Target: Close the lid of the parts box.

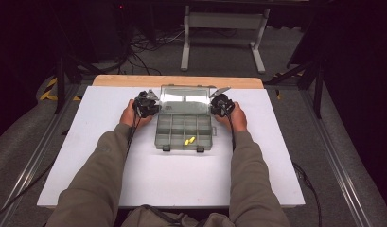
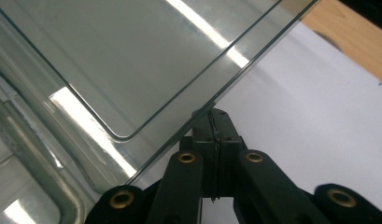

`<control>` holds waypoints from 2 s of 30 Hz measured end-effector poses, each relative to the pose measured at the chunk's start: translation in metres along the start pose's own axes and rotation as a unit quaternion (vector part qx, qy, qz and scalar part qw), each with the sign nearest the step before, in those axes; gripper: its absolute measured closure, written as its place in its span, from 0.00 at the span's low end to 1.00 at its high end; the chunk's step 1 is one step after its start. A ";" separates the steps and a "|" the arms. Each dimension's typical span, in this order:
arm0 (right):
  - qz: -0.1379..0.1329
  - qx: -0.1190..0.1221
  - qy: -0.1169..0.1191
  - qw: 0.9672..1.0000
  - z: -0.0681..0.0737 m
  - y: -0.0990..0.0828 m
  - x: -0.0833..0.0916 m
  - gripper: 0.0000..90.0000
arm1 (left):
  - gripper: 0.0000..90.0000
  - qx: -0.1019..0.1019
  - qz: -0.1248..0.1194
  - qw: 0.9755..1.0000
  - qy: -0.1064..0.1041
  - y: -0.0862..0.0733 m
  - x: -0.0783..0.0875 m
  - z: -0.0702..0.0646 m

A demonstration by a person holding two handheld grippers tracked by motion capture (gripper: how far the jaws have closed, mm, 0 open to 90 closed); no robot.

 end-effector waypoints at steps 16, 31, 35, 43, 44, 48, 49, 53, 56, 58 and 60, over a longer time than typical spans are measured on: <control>-0.050 0.002 -0.021 0.999 -0.001 0.009 0.004 1.00 | 1.00 0.025 -0.029 0.999 0.034 0.013 0.000 0.008; -0.097 0.020 -0.054 0.994 0.000 0.023 0.017 1.00 | 1.00 0.038 -0.089 0.994 0.059 0.031 0.021 0.019; -0.108 0.022 -0.056 0.992 0.002 0.027 0.021 1.00 | 1.00 0.034 -0.095 0.993 0.058 0.035 0.027 0.018; -0.134 0.026 -0.061 0.989 0.004 0.035 0.033 1.00 | 1.00 0.028 -0.108 0.991 0.068 0.043 0.035 0.018; -0.136 0.027 -0.064 0.988 0.004 0.035 0.035 1.00 | 1.00 0.027 -0.107 0.991 0.072 0.043 0.036 0.019; -0.142 0.029 -0.069 0.987 0.005 0.039 0.041 1.00 | 1.00 0.022 -0.109 0.991 0.077 0.046 0.040 0.019; -0.142 0.029 -0.069 0.987 0.005 0.039 0.041 1.00 | 1.00 0.023 -0.109 0.991 0.077 0.046 0.042 0.019; -0.151 0.031 -0.071 0.985 0.007 0.042 0.046 1.00 | 1.00 0.021 -0.117 0.990 0.082 0.050 0.047 0.020; -0.163 0.034 -0.073 0.983 0.007 0.045 0.051 1.00 | 1.00 0.017 -0.118 0.989 0.087 0.052 0.050 0.021; -0.164 0.037 -0.075 0.983 0.008 0.046 0.053 1.00 | 1.00 0.017 -0.124 0.988 0.089 0.054 0.052 0.022; -0.165 0.038 -0.076 0.983 0.008 0.047 0.055 1.00 | 1.00 0.015 -0.125 0.988 0.093 0.055 0.054 0.022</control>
Point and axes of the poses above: each handheld gripper's, and its own axes: x roughly backward along the jaws, y roughly out of its top, z roughly to its left, the point moved 9 cm from there along -x, roughly forward along the jaws, and after that the axes turned 13 degrees about y, right-handed, at the moved point
